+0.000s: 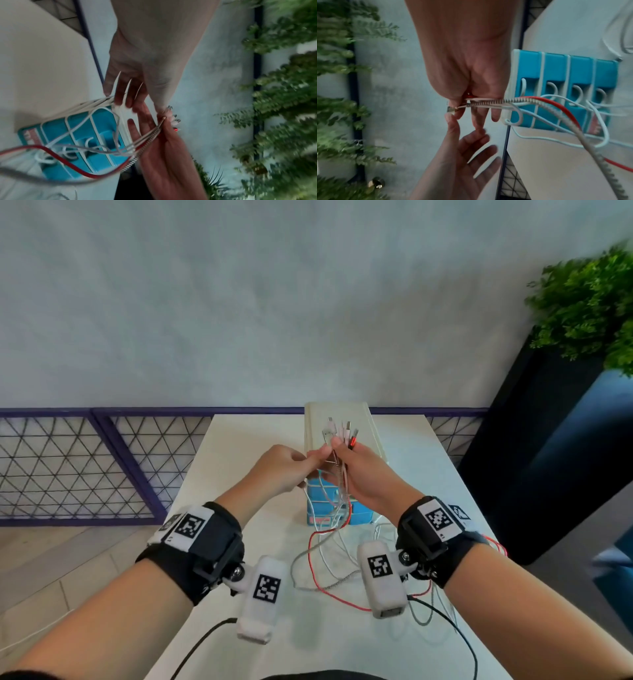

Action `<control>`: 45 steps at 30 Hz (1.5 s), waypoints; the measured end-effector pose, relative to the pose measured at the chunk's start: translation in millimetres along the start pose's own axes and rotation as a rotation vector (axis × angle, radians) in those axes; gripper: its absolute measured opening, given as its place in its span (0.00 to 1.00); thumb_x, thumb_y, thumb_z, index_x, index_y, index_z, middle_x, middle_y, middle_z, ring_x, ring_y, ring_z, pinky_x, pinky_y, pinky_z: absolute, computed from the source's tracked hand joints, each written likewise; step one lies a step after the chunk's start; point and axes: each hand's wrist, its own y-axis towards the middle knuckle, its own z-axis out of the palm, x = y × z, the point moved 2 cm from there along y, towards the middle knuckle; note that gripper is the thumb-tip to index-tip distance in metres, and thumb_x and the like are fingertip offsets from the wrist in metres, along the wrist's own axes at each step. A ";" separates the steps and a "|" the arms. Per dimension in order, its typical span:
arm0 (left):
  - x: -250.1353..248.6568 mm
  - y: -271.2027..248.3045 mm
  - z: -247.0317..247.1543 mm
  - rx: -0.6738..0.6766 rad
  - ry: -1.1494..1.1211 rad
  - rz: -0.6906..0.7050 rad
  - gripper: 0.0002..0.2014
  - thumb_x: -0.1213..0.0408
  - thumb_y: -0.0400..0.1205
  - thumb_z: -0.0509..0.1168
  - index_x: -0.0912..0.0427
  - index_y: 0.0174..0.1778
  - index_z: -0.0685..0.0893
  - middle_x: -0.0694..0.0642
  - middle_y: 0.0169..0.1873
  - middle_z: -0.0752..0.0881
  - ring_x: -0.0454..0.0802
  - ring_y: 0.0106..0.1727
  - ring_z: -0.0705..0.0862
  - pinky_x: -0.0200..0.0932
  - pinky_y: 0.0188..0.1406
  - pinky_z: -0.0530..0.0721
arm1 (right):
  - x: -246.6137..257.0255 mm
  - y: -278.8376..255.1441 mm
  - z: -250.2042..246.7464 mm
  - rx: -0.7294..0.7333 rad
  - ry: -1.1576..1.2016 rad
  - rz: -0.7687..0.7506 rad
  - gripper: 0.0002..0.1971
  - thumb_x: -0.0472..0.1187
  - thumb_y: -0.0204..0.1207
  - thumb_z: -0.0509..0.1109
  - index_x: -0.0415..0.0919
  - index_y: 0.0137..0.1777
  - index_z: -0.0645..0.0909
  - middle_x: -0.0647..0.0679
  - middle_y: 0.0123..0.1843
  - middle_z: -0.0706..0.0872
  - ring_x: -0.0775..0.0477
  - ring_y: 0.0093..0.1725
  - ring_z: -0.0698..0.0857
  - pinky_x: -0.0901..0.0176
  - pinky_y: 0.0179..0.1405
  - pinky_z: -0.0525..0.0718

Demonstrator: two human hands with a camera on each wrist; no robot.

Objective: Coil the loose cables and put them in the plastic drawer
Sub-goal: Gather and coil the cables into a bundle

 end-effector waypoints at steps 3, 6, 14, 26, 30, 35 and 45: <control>-9.1 -0.1 -8.7 -0.272 0.077 0.257 0.19 0.45 0.78 0.66 0.59 0.50 0.80 0.51 0.43 0.84 0.50 0.46 0.84 0.37 0.42 0.78 | 9.7 -2.1 3.4 -0.032 -0.128 -0.032 0.18 0.46 0.89 0.53 0.33 0.57 0.78 0.42 0.43 0.91 0.48 0.41 0.91 0.56 0.44 0.88; -20.9 4.6 -9.2 -0.170 -0.049 0.386 0.22 0.53 0.80 0.66 0.54 0.68 0.74 0.47 0.54 0.82 0.44 0.54 0.83 0.29 0.50 0.78 | 15.9 -8.0 14.3 0.032 -0.187 -0.035 0.13 0.44 0.89 0.52 0.39 0.47 0.74 0.49 0.29 0.78 0.54 0.21 0.77 0.62 0.25 0.75; -26.8 8.7 -3.9 -0.076 -0.192 0.489 0.15 0.51 0.81 0.63 0.48 0.63 0.82 0.47 0.51 0.88 0.45 0.54 0.86 0.51 0.63 0.83 | 23.9 -6.9 15.6 0.125 -0.052 0.009 0.15 0.37 0.87 0.55 0.42 0.36 0.66 0.50 0.26 0.64 0.57 0.21 0.62 0.66 0.21 0.61; -8.4 -22.9 46.0 0.149 -0.025 0.513 0.10 0.52 0.87 0.51 0.41 0.40 0.71 0.44 0.30 0.77 0.41 0.32 0.76 0.49 0.41 0.80 | 55.3 9.2 18.5 -0.080 0.128 -0.194 0.18 0.49 0.88 0.55 0.37 0.42 0.76 0.51 0.23 0.71 0.52 0.23 0.74 0.61 0.30 0.77; -6.2 -24.8 50.1 0.211 -0.121 0.503 0.11 0.53 0.87 0.51 0.41 0.40 0.73 0.40 0.30 0.76 0.35 0.33 0.74 0.38 0.41 0.73 | 50.9 3.4 19.0 -0.042 0.297 -0.123 0.22 0.56 0.85 0.57 0.41 0.34 0.71 0.49 0.22 0.71 0.50 0.20 0.73 0.56 0.29 0.84; 0.0 -18.4 46.5 0.416 -0.174 0.400 0.18 0.49 0.86 0.54 0.56 0.38 0.78 0.49 0.23 0.75 0.48 0.27 0.73 0.42 0.35 0.76 | 53.3 2.1 4.9 -0.080 0.308 -0.156 0.23 0.58 0.85 0.56 0.46 0.32 0.66 0.53 0.22 0.61 0.57 0.17 0.58 0.68 0.11 0.57; 35.6 -11.3 23.2 0.517 -0.752 -0.014 0.17 0.56 0.85 0.55 0.64 0.48 0.83 0.49 0.23 0.69 0.45 0.27 0.74 0.48 0.67 0.71 | 56.5 7.6 -32.6 -0.137 0.471 -0.080 0.22 0.58 0.85 0.55 0.46 0.33 0.67 0.55 0.19 0.63 0.59 0.15 0.59 0.68 0.09 0.52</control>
